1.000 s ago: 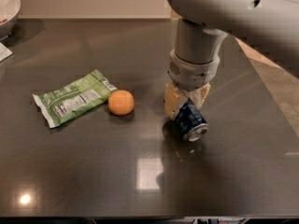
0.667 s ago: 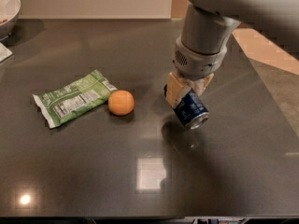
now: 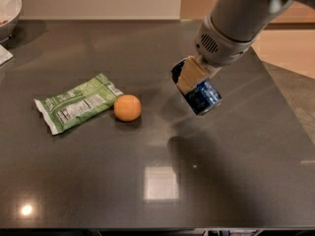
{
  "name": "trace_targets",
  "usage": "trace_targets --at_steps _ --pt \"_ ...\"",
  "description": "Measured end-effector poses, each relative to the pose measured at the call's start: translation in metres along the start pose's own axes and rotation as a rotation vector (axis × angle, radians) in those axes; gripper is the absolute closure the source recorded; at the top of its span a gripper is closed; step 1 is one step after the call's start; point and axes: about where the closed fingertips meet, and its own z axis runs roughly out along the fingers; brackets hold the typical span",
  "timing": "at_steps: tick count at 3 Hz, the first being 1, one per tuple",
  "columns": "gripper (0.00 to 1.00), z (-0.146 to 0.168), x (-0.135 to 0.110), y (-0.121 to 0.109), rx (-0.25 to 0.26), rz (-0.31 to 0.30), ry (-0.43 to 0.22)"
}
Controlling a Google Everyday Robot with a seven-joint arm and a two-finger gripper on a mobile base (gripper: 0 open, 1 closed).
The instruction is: Place pepsi can upright
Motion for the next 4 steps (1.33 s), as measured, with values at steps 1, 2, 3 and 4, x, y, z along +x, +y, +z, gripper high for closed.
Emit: trace_targets --at_steps 1,2,3,4 --pt "1.00 -0.013 -0.007 -0.005 -0.018 -0.076 -0.112" --pt "1.00 -0.021 -0.012 -0.012 -0.036 -0.138 -0.216" --pt "1.00 -0.029 -0.015 -0.018 -0.058 -0.207 -0.332" --pt "1.00 -0.029 -0.016 -0.020 -0.084 -0.281 -0.420"
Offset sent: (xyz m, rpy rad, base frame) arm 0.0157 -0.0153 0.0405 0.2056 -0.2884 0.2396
